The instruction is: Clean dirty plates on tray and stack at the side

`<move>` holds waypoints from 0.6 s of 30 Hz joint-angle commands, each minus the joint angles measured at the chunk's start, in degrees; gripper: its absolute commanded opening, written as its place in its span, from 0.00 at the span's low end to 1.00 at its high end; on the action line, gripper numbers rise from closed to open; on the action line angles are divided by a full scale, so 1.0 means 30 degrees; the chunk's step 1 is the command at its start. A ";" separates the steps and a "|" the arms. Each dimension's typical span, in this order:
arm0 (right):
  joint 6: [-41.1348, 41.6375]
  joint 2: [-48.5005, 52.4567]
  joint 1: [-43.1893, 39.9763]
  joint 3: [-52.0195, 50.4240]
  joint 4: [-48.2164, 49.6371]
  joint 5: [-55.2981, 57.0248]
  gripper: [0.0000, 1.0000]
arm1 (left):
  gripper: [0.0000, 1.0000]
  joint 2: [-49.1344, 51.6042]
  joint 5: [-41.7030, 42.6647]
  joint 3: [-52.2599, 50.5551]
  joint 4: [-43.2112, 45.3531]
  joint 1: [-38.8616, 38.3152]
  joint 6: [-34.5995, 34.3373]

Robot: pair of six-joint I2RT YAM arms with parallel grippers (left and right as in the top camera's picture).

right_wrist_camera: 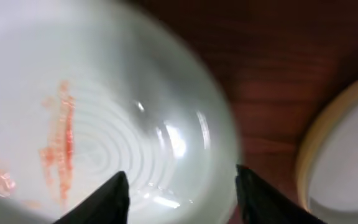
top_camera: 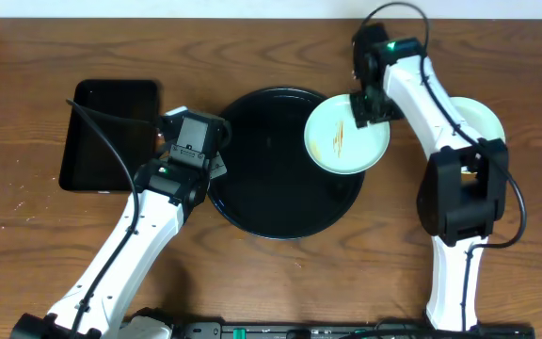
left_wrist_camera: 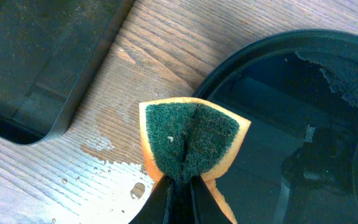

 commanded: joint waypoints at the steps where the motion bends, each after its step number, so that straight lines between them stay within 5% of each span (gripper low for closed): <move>1: 0.0175 -0.0860 -0.0044 0.2550 -0.0896 -0.0481 0.58 | 0.08 0.0051 -0.0044 -0.0066 -0.0087 0.0095 -0.0095; 11: 0.0175 -0.0845 -0.1974 0.0401 -0.0823 0.0692 0.60 | 0.08 0.0058 -0.0044 -0.0095 -0.0146 0.0095 -0.0087; 15: -0.0364 -0.0845 -0.2943 -0.1763 0.0780 -0.1770 0.46 | 0.08 0.0058 -0.0044 -0.0095 -0.0066 0.0095 -0.0095; 18: -0.1137 -0.0845 -0.3395 -0.3184 0.1938 -0.4080 0.45 | 0.08 0.0051 -0.0044 -0.0095 -0.0058 0.0095 -0.0095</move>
